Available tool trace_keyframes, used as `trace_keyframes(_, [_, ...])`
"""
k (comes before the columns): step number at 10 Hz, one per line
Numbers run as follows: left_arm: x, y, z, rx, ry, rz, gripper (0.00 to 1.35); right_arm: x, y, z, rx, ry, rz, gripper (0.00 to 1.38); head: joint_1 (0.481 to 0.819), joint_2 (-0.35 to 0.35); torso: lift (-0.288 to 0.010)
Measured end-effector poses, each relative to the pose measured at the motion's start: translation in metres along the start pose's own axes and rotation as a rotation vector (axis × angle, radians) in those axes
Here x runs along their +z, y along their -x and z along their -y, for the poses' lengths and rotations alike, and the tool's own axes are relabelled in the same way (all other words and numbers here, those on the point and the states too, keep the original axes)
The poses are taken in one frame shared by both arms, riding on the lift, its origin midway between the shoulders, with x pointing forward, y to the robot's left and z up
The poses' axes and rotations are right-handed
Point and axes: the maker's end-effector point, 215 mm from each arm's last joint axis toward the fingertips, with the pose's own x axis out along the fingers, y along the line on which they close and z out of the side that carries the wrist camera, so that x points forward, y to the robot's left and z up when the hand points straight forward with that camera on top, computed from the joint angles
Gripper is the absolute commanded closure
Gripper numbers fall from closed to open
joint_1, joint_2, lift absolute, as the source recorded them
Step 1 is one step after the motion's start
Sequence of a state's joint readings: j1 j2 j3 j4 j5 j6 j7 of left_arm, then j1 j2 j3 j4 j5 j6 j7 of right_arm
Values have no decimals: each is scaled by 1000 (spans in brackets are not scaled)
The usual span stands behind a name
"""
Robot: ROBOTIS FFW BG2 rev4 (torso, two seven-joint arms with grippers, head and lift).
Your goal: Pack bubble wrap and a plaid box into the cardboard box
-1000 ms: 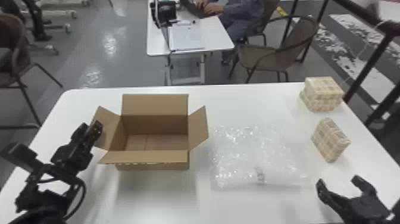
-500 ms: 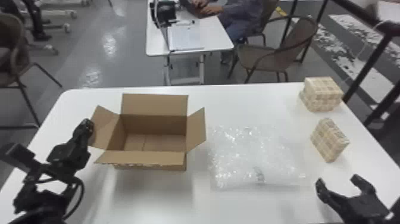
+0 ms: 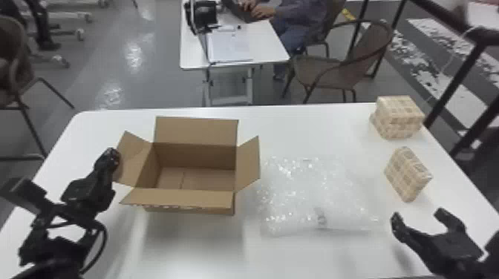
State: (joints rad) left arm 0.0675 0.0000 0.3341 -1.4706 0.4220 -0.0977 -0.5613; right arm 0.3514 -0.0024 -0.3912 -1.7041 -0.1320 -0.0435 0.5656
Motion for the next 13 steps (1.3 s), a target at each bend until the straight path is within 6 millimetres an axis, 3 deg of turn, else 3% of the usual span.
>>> trace_keyframes(3, [-2, -3, 7, -12, 13, 2, 1204, 43, -20, -9, 12, 69, -65, 145, 695, -15, -110])
trace_keyframes(5, [1, -3, 9, -15, 15, 16, 1204, 52, -41, -33, 45, 41, -138, 145, 695, 10, -110])
trace_keyframes(9, [-1, -4, 19, -30, 33, 25, 1204, 41, -62, -54, -18, 8, -339, 150, 695, 31, -110])
trace_keyframes(13, [-6, -11, 37, -53, 52, 26, 1204, 16, -89, -106, 35, -126, -539, 145, 695, 67, -110])
